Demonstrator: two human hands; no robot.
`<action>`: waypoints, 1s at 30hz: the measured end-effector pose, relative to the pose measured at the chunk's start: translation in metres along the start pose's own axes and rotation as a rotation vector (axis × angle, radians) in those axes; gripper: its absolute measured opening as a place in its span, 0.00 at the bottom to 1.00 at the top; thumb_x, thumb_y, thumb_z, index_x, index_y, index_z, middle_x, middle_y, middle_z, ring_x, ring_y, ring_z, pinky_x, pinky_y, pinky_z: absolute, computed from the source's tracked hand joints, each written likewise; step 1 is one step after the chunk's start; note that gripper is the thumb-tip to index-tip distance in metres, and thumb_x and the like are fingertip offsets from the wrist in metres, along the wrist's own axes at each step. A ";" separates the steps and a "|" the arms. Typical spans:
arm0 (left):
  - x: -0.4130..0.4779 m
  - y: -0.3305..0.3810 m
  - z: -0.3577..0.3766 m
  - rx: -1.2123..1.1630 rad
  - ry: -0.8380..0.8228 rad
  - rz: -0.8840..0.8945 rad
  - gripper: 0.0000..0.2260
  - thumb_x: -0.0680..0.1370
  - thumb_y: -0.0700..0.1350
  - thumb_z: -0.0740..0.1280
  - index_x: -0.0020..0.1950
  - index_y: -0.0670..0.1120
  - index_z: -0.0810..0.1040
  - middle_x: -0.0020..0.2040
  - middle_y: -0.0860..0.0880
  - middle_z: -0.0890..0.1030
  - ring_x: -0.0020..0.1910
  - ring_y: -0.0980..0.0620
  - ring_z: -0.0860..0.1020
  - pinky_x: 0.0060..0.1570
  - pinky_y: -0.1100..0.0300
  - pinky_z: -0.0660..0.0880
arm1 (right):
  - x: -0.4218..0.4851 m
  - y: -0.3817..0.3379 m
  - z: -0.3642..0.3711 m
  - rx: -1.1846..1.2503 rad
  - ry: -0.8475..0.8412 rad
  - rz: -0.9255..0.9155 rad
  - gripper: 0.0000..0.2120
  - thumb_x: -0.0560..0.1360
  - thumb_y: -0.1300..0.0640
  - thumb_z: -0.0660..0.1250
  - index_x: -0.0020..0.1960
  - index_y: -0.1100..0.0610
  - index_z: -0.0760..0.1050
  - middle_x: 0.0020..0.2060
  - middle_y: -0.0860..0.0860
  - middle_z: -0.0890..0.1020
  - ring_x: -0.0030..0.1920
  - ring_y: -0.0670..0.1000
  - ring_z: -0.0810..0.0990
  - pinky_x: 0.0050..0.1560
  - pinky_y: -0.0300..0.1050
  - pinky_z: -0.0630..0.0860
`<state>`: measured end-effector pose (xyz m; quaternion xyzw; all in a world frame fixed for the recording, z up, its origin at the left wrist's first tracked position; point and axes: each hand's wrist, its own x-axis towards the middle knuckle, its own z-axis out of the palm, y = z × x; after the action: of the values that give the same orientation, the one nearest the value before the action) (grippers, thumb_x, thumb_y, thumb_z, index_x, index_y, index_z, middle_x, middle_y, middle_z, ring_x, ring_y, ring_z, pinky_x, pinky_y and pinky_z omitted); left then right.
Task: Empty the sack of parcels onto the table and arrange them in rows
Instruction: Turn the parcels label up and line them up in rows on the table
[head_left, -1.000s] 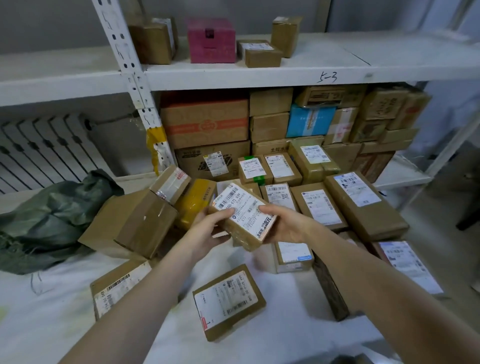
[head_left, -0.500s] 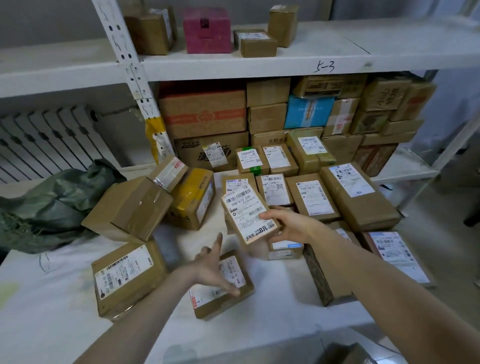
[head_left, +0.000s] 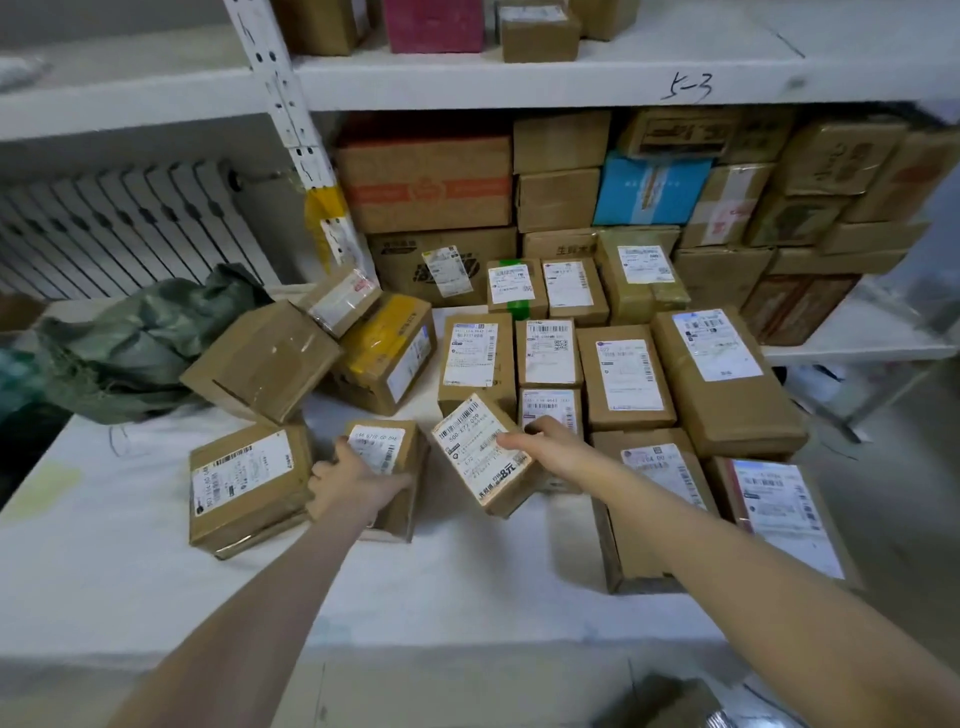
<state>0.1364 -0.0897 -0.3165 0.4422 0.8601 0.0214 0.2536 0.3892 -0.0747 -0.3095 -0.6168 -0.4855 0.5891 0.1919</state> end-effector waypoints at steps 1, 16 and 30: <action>0.003 0.001 0.001 -0.001 0.018 -0.017 0.53 0.62 0.66 0.75 0.77 0.50 0.50 0.69 0.38 0.64 0.69 0.37 0.63 0.65 0.44 0.66 | 0.002 0.000 0.003 -0.002 -0.001 0.000 0.24 0.76 0.47 0.68 0.66 0.56 0.67 0.55 0.50 0.77 0.49 0.47 0.75 0.39 0.36 0.69; -0.018 0.036 0.030 -0.535 -0.021 0.350 0.17 0.82 0.50 0.57 0.63 0.40 0.76 0.59 0.40 0.78 0.60 0.39 0.74 0.57 0.52 0.68 | 0.006 -0.006 0.059 0.027 0.245 0.161 0.33 0.75 0.36 0.61 0.68 0.60 0.61 0.55 0.54 0.75 0.49 0.55 0.76 0.50 0.50 0.79; -0.036 0.024 0.045 -0.669 -0.380 0.092 0.10 0.77 0.50 0.69 0.53 0.47 0.73 0.50 0.46 0.81 0.48 0.46 0.80 0.46 0.52 0.78 | -0.021 0.030 0.040 0.045 -0.171 0.288 0.29 0.72 0.49 0.70 0.69 0.54 0.65 0.58 0.54 0.79 0.55 0.54 0.79 0.59 0.52 0.76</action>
<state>0.1924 -0.1115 -0.3340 0.3692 0.7225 0.2301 0.5373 0.3669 -0.1193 -0.3314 -0.6233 -0.3932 0.6715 0.0772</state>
